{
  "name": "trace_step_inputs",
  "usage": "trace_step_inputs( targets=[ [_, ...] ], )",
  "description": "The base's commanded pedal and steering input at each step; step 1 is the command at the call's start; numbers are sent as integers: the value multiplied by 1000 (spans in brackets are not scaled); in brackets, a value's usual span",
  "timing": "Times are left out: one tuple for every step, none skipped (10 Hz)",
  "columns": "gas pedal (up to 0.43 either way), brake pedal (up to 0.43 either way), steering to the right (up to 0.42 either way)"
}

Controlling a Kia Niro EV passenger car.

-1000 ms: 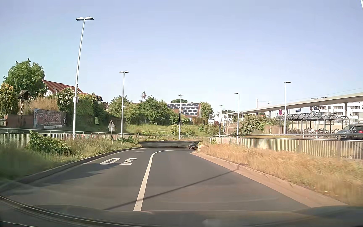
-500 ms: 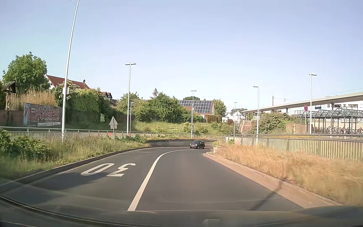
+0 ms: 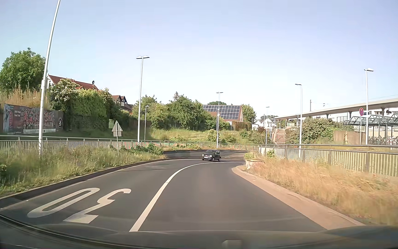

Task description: Follow the waypoints while adhering to traffic rules and regulations

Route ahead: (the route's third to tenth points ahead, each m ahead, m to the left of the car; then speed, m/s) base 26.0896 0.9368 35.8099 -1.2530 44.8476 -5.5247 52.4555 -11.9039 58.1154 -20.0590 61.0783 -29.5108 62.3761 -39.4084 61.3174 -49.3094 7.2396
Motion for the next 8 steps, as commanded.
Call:
trace_step_inputs(
  targets=[
    [28,30,-15],
    [20,30,-15],
    [20,30,-14],
    [20,30,-12],
    [8,30,-13],
    [8,30,-12],
    [8,30,-12],
    [0,30,-11]
  ],
)
